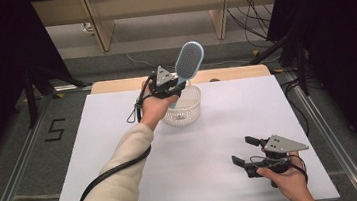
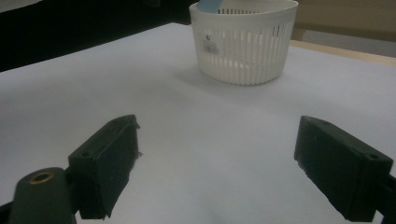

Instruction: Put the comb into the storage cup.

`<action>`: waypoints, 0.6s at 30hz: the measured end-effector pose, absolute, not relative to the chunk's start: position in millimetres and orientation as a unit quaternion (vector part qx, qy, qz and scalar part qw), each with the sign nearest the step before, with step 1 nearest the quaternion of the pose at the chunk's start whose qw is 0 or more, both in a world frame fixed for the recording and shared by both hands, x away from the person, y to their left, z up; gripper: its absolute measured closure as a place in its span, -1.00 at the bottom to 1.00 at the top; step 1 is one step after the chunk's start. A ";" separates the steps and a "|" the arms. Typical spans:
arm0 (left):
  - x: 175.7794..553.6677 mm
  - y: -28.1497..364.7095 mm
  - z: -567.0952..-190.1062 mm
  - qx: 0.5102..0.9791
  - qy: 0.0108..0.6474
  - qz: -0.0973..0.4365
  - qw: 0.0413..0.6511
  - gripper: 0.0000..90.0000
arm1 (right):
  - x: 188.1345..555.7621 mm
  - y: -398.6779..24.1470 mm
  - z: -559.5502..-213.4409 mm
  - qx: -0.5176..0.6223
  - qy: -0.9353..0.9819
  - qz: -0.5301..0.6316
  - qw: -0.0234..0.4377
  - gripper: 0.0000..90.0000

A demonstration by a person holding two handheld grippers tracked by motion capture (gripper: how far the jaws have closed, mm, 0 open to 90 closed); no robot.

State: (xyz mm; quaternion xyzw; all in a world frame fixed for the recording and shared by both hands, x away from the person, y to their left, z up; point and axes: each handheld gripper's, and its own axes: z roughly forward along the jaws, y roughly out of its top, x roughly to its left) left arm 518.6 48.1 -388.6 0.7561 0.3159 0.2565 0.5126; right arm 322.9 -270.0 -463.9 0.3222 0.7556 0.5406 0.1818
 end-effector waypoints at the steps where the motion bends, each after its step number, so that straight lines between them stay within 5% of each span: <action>1: 518.6 48.1 -388.9 0.757 0.316 0.256 0.512 0.55 | 322.9 -270.0 -464.0 0.322 0.756 0.541 0.182 -0.67; 18: 520.7 47.4 -395.8 0.765 0.310 0.254 0.504 0.55 | 322.7 -270.1 -463.9 0.322 0.756 0.540 0.181 -0.67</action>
